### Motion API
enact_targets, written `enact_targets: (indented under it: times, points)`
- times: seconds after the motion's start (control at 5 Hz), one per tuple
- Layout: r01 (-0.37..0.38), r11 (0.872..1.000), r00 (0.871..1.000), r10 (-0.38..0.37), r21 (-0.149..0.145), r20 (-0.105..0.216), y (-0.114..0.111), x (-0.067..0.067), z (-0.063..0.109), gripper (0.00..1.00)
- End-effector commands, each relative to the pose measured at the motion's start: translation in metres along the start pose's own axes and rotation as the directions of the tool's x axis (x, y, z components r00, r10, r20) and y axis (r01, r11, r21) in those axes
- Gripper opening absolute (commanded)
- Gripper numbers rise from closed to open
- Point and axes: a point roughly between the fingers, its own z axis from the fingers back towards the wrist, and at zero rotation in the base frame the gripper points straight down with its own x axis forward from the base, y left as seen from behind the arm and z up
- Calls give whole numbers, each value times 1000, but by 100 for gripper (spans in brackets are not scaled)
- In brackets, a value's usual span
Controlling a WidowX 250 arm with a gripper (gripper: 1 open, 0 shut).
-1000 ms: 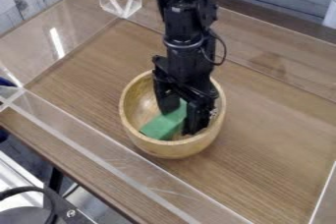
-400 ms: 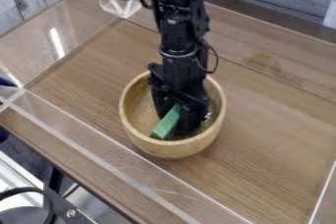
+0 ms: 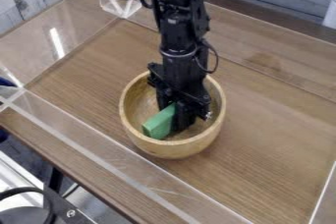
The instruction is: Remove the green block from inside the brown bowl and put it on the table
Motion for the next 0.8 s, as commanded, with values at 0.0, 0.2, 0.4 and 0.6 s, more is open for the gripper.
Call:
enact_targets:
  times: [0.0,0.2,0.4,0.6]
  points:
    - [6,999,996,-9,32,91,0,13,28,0]
    - [2,999,994,-7,39,112,-3,15,39,0]
    - [10,999,991,-15,40,132,-10,19,47,0]
    - [33,999,989,-38,40,145,-24,24,51,0]
